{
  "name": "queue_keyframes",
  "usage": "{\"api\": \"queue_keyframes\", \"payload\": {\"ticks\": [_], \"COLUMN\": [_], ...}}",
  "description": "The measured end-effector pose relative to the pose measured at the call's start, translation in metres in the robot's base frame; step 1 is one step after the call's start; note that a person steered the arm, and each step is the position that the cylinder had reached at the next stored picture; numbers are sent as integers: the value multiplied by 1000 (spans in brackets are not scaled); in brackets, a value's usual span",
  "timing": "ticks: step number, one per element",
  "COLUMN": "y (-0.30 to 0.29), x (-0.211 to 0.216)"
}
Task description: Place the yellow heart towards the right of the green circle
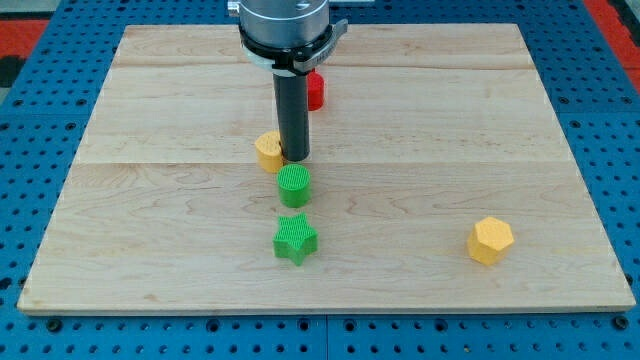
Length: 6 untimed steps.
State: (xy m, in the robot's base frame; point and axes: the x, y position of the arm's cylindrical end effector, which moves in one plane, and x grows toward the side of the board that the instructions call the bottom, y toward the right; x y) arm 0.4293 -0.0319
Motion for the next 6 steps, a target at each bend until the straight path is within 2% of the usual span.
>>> {"api": "queue_keyframes", "payload": {"ticks": [1, 2, 3, 4, 6], "y": [1, -48, -107, -70, 83], "x": [-57, -61, -34, -11, -3]}}
